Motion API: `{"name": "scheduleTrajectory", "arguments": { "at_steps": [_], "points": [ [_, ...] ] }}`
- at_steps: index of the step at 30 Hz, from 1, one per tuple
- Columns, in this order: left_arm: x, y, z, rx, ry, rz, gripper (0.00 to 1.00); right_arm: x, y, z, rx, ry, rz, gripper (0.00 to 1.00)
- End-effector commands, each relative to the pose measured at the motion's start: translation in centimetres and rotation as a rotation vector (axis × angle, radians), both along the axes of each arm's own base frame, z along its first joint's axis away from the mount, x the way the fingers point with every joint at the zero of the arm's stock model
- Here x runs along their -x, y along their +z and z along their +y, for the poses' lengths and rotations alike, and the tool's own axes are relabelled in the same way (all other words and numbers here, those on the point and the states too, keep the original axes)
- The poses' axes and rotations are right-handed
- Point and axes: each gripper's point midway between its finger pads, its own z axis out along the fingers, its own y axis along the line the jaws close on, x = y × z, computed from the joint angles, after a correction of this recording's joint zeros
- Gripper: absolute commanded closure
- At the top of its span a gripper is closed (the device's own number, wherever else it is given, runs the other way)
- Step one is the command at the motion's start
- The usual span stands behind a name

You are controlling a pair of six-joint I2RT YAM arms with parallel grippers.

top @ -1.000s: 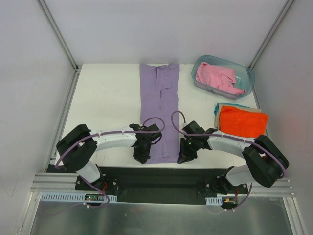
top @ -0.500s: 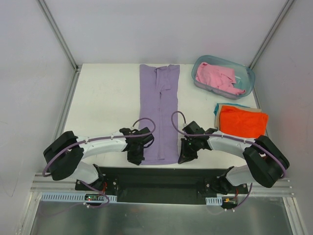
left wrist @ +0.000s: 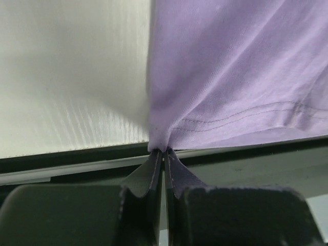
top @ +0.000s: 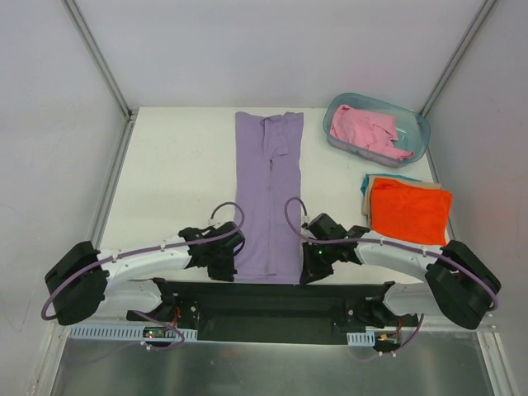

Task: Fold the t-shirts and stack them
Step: Grab the bottom of the folded rectangular tshirt with both arms

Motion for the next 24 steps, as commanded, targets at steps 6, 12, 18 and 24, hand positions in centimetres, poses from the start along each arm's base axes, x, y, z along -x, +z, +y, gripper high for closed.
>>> {"name": "scheduleTrajectory", "arguments": {
  "at_steps": [6, 12, 18, 24],
  "points": [
    [2.0, 2.5, 0.0, 0.189, 0.002, -0.012, 1.0, 4.3, 3.9, 0.7, -0.063, 0.149, -0.045, 0.99],
    [0.4, 6.6, -1.5, 0.306, -0.056, -0.15, 1.0, 3.1, 6.8, 1.3, -0.113, 0.198, -0.164, 0.99],
    [-5.2, 9.8, -1.7, 0.206, -0.027, -0.383, 1.0, -1.7, 9.2, 1.0, -0.059, 0.151, -0.273, 0.99],
    [-12.3, 12.3, -1.5, 0.035, 0.039, -0.518, 1.0, -7.7, 11.5, 1.0, 0.018, 0.137, -0.394, 0.99]
  ]
}}
